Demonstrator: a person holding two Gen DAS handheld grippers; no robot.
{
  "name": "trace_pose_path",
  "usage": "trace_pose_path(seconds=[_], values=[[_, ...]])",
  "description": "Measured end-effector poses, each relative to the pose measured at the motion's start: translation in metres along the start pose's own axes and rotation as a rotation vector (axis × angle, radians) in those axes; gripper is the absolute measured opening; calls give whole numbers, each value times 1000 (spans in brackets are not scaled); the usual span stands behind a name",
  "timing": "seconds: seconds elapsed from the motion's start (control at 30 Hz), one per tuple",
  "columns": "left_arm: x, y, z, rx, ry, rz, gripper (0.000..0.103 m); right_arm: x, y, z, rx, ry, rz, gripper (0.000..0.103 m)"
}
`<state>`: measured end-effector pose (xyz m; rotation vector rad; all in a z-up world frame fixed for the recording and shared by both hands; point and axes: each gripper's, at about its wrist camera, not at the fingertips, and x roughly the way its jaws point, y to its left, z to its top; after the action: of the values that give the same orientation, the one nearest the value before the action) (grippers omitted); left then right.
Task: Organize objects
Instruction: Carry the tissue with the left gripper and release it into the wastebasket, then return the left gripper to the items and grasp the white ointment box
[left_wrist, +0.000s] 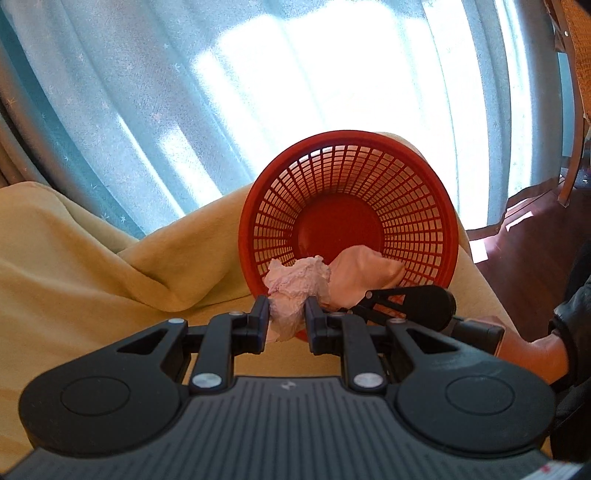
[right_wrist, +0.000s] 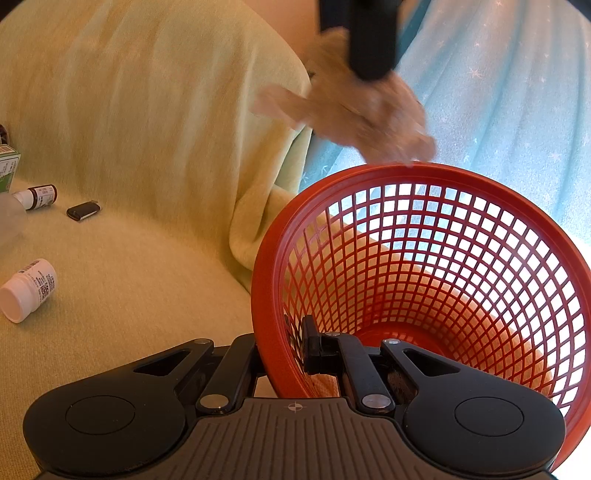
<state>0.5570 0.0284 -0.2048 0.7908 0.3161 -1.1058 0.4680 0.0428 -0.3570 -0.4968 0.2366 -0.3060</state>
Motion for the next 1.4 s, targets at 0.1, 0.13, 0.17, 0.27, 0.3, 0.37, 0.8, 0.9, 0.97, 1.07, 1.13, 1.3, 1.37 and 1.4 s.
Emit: trace_pose_path(seconds=[0.1, 0.13, 0.17, 0.27, 0.3, 0.37, 0.8, 0.9, 0.97, 1.07, 1.13, 1.3, 1.37, 1.4], values=[[12, -5, 10, 7, -21, -19, 17, 0, 0, 0, 1, 0, 1, 2], [15, -6, 14, 9, -27, -25, 17, 0, 0, 0, 1, 0, 1, 2], [19, -7, 16, 11, -32, -29, 17, 0, 0, 0, 0, 0, 1, 2], [33, -8, 25, -5, -64, -20, 23, 0, 0, 0, 0, 0, 1, 2], [37, -9, 27, -16, -85, -13, 28, 0, 0, 0, 0, 0, 1, 2], [47, -9, 31, -51, -98, -14, 32, 0, -1, 0, 1, 1, 2, 2], [29, 12, -7, -87, -9, 55, 33, -7, -6, -3, 5, 0, 3, 2], [11, 30, -32, -128, 22, 105, 34, -6, -5, -3, 5, -1, 4, 2], [-1, 43, -52, -167, 50, 136, 34, -3, -3, -1, 4, 0, 4, 3], [-20, 56, -83, -206, 101, 195, 36, -3, -2, 0, 1, 1, 4, 3], [-32, 61, -105, -240, 130, 227, 40, -3, -2, 0, 1, 2, 4, 3], [-47, 65, -156, -314, 219, 269, 52, -3, -2, 0, 1, 2, 5, 3], [-50, 64, -175, -338, 250, 278, 55, -3, -2, 0, -1, 2, 5, 3], [-51, 64, -183, -353, 266, 285, 56, -2, -1, 0, -2, 3, 5, 3]])
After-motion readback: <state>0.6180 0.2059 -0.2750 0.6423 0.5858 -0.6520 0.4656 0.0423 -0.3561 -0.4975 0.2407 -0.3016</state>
